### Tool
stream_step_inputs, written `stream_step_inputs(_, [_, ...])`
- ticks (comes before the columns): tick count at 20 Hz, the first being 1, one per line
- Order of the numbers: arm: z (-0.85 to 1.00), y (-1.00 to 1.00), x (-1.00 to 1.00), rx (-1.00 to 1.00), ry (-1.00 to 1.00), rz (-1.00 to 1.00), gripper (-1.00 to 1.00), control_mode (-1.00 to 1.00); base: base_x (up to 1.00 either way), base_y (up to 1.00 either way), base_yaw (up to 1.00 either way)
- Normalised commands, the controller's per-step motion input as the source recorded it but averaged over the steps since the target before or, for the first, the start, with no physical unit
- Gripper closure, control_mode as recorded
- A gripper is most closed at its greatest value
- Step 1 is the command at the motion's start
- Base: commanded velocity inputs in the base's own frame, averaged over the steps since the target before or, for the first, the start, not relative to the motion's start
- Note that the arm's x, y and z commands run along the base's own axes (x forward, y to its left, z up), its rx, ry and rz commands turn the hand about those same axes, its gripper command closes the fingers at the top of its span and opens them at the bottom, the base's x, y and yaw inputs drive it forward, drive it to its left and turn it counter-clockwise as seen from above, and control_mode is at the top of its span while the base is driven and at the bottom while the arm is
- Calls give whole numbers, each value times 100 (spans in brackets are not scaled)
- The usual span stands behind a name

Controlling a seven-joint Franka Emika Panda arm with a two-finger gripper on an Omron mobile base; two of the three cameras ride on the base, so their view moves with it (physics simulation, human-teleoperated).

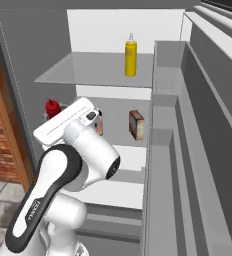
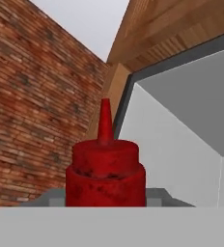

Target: Place the ketchup and mustard from the counter to the top shelf of the fridge. If the existing items in the fridge are on the top shelf, move them to other shelves.

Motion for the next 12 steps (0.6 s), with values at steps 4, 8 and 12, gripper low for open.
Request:
stream_step_inputs(4, [68, -8, -5, 0, 0, -36, 100, -100, 0, 0, 0])
stream_step_inputs(8, [56, -5, 0, 0, 3, -37, 100, -100, 0, 0, 0])
stream_step_inputs(12, [59, -1, 0, 0, 12, -35, 100, -100, 0, 0, 0])
